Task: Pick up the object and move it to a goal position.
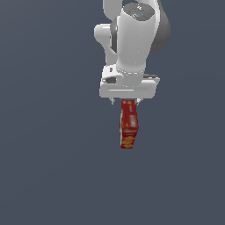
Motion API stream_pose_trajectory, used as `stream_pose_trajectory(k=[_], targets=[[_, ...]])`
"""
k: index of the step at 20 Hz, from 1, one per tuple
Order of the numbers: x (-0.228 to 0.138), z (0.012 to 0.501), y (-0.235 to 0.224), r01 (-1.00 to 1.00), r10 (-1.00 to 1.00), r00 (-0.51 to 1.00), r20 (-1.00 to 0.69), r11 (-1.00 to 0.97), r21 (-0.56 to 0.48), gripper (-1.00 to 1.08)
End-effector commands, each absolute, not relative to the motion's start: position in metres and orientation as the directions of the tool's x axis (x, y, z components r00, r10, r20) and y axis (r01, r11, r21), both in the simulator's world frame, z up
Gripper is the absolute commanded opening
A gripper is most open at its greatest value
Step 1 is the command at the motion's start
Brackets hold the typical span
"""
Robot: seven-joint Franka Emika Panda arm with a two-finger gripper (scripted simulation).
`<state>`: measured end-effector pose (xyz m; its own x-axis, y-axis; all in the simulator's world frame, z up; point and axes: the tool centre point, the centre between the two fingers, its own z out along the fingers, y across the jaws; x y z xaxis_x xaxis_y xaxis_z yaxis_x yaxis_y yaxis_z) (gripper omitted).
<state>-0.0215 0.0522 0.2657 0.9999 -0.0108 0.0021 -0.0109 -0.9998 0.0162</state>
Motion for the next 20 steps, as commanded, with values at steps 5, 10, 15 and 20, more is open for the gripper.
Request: stream_pose_trajectory(k=[5, 10, 15, 20], targets=[[-0.01, 0.246, 0.074, -0.015, -0.015, 1.0, 0.001, -1.0, 0.003, 1.0], [-0.009, 0.243, 0.077, -0.015, -0.015, 1.0, -0.001, -1.0, 0.001, 1.0], [-0.009, 0.235, 0.077, -0.015, -0.015, 1.0, -0.001, -1.0, 0.001, 1.0], [-0.009, 0.211, 0.077, -0.015, -0.015, 1.0, -0.001, -1.0, 0.001, 1.0]])
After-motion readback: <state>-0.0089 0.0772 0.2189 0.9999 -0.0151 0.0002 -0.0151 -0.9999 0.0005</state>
